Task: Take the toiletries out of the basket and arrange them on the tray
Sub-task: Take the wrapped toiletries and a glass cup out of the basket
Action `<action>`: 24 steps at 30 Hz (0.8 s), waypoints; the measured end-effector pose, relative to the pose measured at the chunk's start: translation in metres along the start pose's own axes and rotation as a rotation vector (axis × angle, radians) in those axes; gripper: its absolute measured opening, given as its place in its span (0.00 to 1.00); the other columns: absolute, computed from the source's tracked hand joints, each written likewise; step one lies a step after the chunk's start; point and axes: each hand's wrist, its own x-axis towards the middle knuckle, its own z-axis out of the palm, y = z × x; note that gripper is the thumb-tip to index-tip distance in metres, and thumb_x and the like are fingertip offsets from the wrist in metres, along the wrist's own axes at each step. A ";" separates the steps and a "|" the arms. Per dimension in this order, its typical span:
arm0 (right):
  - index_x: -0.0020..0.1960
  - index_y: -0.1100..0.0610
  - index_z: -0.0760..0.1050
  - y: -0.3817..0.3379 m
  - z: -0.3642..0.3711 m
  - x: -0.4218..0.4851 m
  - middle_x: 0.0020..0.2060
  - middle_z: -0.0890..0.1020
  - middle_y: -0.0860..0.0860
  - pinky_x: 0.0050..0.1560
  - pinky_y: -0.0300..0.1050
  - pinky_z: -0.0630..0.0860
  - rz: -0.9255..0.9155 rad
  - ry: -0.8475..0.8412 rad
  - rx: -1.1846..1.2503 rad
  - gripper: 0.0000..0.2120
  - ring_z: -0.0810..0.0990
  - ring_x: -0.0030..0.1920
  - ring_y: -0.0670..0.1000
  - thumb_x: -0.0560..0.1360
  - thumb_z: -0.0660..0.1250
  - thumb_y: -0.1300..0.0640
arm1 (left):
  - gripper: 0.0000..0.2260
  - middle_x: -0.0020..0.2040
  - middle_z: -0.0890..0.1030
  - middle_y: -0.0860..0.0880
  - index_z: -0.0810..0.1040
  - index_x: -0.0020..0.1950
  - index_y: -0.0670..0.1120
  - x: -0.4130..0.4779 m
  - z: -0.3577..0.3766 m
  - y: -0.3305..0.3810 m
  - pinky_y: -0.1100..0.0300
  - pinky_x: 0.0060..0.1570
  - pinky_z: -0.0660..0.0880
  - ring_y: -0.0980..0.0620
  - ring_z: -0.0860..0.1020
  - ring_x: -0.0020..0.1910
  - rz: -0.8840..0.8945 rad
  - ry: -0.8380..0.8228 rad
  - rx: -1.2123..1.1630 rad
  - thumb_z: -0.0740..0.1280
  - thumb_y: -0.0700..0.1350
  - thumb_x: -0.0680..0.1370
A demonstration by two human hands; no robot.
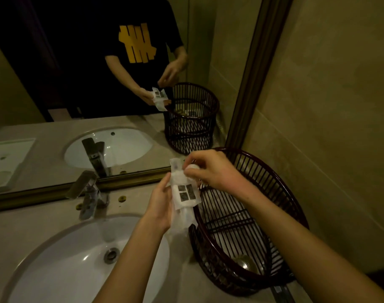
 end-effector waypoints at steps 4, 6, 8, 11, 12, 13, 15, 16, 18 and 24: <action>0.60 0.49 0.82 0.001 0.017 0.005 0.46 0.83 0.45 0.33 0.31 0.79 0.054 -0.193 -0.027 0.10 0.83 0.33 0.40 0.81 0.68 0.57 | 0.28 0.52 0.82 0.38 0.75 0.70 0.40 0.000 -0.003 0.000 0.49 0.47 0.81 0.42 0.82 0.46 0.005 -0.019 -0.038 0.58 0.59 0.80; 0.59 0.47 0.83 0.004 0.027 0.007 0.44 0.79 0.42 0.35 0.33 0.78 0.059 -0.218 -0.159 0.10 0.82 0.36 0.40 0.80 0.68 0.57 | 0.28 0.60 0.82 0.37 0.77 0.69 0.41 0.002 -0.007 -0.001 0.46 0.54 0.79 0.39 0.82 0.56 0.006 -0.018 -0.022 0.57 0.60 0.81; 0.59 0.48 0.82 0.008 0.035 0.007 0.47 0.78 0.44 0.43 0.41 0.82 0.042 -0.164 -0.287 0.11 0.81 0.44 0.43 0.78 0.70 0.57 | 0.27 0.59 0.83 0.37 0.79 0.67 0.41 0.003 -0.008 -0.003 0.46 0.53 0.80 0.39 0.82 0.57 0.003 -0.005 -0.009 0.58 0.61 0.81; 0.58 0.48 0.77 0.012 0.039 0.006 0.54 0.74 0.46 0.48 0.47 0.78 0.029 -0.048 -0.412 0.13 0.78 0.52 0.50 0.75 0.73 0.53 | 0.26 0.52 0.85 0.39 0.80 0.65 0.42 0.004 -0.007 -0.003 0.50 0.43 0.82 0.42 0.85 0.48 -0.013 -0.026 -0.031 0.59 0.61 0.80; 0.57 0.47 0.76 0.014 0.038 0.006 0.53 0.73 0.46 0.46 0.45 0.76 0.017 -0.027 -0.403 0.13 0.78 0.51 0.50 0.74 0.74 0.52 | 0.26 0.52 0.85 0.39 0.81 0.64 0.42 0.003 -0.006 -0.002 0.50 0.43 0.82 0.42 0.85 0.48 -0.014 -0.028 -0.036 0.59 0.60 0.81; 0.55 0.47 0.75 0.015 0.035 0.006 0.51 0.72 0.45 0.45 0.43 0.74 0.000 -0.010 -0.378 0.13 0.77 0.49 0.49 0.74 0.75 0.51 | 0.25 0.53 0.85 0.39 0.80 0.65 0.41 0.003 -0.004 -0.001 0.49 0.44 0.82 0.42 0.84 0.49 -0.012 -0.031 -0.033 0.60 0.60 0.81; 0.51 0.48 0.76 0.019 0.023 0.006 0.47 0.74 0.44 0.41 0.38 0.71 -0.020 0.061 -0.304 0.10 0.76 0.44 0.45 0.74 0.75 0.49 | 0.23 0.57 0.83 0.39 0.78 0.68 0.41 0.001 -0.001 -0.001 0.46 0.53 0.79 0.41 0.82 0.54 -0.006 -0.035 0.002 0.61 0.56 0.81; 0.50 0.48 0.77 0.023 0.014 0.006 0.44 0.75 0.43 0.38 0.36 0.69 -0.006 0.115 -0.264 0.08 0.75 0.42 0.43 0.75 0.74 0.48 | 0.22 0.59 0.82 0.38 0.77 0.68 0.40 0.000 0.000 -0.001 0.44 0.59 0.77 0.40 0.80 0.58 -0.009 -0.027 0.028 0.63 0.53 0.81; 0.48 0.48 0.77 0.039 -0.007 0.005 0.41 0.77 0.43 0.36 0.38 0.71 0.062 0.165 -0.270 0.06 0.77 0.40 0.43 0.76 0.73 0.48 | 0.19 0.65 0.80 0.38 0.76 0.69 0.39 0.001 0.002 -0.003 0.42 0.69 0.71 0.40 0.77 0.66 -0.022 -0.007 0.079 0.65 0.47 0.81; 0.61 0.51 0.76 0.126 0.008 -0.035 0.55 0.81 0.50 0.44 0.41 0.82 0.573 -0.600 -0.438 0.18 0.83 0.50 0.51 0.76 0.73 0.45 | 0.18 0.67 0.80 0.42 0.74 0.71 0.40 0.001 0.002 -0.008 0.43 0.72 0.68 0.43 0.77 0.67 -0.015 0.029 0.169 0.62 0.38 0.81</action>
